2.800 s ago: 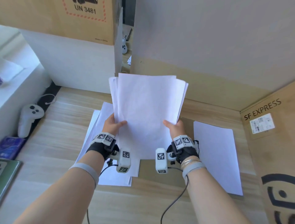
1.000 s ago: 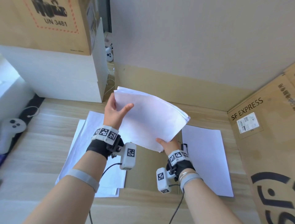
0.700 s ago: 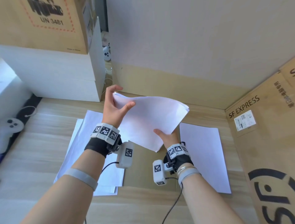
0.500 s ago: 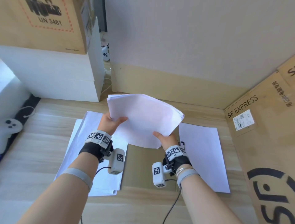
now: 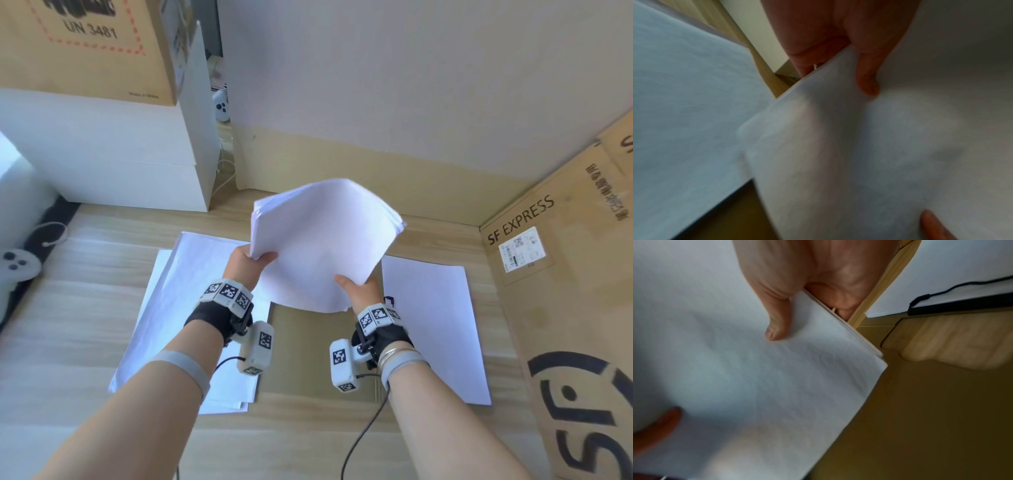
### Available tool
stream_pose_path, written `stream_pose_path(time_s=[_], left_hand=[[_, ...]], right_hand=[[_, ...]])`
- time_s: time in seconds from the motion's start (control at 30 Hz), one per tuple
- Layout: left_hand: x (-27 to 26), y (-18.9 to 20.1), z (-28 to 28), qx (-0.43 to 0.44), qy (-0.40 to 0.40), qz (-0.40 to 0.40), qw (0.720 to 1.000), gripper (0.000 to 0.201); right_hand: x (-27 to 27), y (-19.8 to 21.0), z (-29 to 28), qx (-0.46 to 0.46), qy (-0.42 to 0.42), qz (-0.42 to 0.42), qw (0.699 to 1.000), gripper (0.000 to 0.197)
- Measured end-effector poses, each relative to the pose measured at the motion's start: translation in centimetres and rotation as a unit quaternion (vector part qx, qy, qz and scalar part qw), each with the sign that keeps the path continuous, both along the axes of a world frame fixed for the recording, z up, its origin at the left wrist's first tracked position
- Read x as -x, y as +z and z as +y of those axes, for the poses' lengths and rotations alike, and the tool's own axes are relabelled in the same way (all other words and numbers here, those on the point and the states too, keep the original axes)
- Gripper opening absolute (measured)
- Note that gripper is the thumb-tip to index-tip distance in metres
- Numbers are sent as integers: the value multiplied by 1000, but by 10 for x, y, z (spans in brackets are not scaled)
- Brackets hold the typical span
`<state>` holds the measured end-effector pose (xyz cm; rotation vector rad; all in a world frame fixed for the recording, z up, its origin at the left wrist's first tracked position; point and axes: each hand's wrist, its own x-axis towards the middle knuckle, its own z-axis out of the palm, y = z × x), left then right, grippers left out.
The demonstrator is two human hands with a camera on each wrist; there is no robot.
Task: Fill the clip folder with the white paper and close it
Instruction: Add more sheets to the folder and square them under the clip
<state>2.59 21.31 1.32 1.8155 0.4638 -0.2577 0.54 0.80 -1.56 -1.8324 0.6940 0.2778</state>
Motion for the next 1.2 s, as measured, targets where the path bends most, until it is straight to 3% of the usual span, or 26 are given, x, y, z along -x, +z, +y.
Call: stream_pose_path(time_s=[0.33,0.57,0.73,0.9,1.07,1.2], left_hand=[[-5,-12,-68,-25,-90,153,984,44],[17,-35,-135,-23,-182,195,964,46],[27,-50,-178,9,-220,188,957,28],[28,-65,-202,-134,-278,179,934,25],[31,-72,-221,-210,-310,168,912,7],[30,-70,-240,-239,-331,147,901,28]], right_hand=[[20,1,-65,0,-33,-75,997,30],[49,-15,-141,62,-26,-18,998,31],[74,-30,-208,75,-94,29,992,36],[92,-45,-255,69,-137,68,986,40],[93,-55,-269,60,-130,87,986,40],[91,-57,-275,50,-118,101,987,38]])
